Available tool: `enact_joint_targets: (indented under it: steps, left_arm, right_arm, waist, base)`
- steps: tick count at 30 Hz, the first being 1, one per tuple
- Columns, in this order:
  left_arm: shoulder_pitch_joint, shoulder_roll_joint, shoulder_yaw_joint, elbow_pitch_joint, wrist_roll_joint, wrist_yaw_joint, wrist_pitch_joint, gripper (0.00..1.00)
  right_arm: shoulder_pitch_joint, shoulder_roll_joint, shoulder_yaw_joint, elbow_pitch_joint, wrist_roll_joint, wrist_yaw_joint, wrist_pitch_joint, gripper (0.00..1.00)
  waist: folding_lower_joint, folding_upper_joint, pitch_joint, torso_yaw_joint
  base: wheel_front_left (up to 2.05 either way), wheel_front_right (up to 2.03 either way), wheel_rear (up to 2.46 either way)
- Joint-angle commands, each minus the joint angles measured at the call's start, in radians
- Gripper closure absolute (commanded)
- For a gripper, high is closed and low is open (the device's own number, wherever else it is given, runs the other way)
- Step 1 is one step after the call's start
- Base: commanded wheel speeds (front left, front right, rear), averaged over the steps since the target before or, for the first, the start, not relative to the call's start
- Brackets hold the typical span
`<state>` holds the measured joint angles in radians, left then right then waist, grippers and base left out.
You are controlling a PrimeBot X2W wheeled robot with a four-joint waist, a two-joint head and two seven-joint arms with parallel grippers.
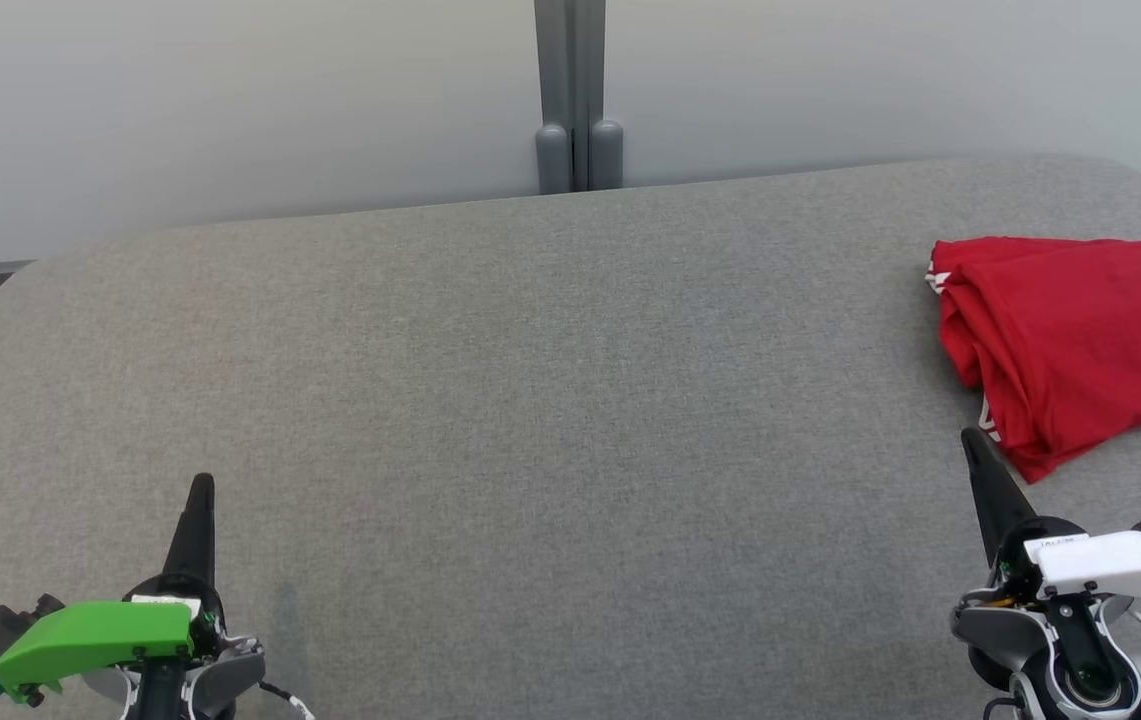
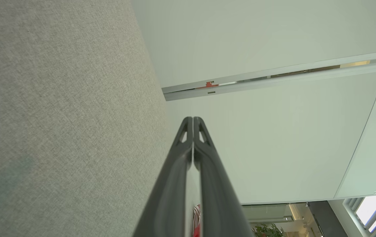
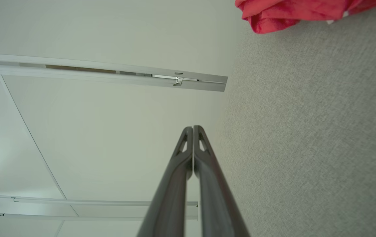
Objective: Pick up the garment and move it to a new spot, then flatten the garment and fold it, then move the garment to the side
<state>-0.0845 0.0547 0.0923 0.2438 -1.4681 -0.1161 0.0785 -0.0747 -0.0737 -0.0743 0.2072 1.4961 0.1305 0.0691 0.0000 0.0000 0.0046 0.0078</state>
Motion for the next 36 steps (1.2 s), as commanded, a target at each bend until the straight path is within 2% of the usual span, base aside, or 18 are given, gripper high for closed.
enact_joint_targets:
  steps: [1,20,36]
  left_arm:
    - [-0.024,0.001,0.006,-0.001,-0.024,-0.008,0.006,1.0]
    - [-0.031,-0.005,0.026,0.002,-0.15,-0.019,0.04,1.0]
    - [-0.03,-0.005,0.025,0.002,-0.146,-0.018,0.039,1.0]
  right_arm:
    - [-0.018,0.0,-0.003,0.004,0.022,0.0,0.007,1.0]
    - [-0.038,0.003,-0.013,0.041,0.146,0.0,0.025,1.0]
    - [-0.036,0.007,-0.018,0.04,0.134,0.0,0.028,1.0]
  waist:
    - [0.0,0.0,0.0,-0.001]
    - [0.0,0.0,-0.001,-0.008]
    - [0.0,0.0,-0.001,-0.008]
  base:
    - [0.0,0.0,0.0]
    - [0.0,0.0,0.0]
    - [0.0,0.0,0.0]
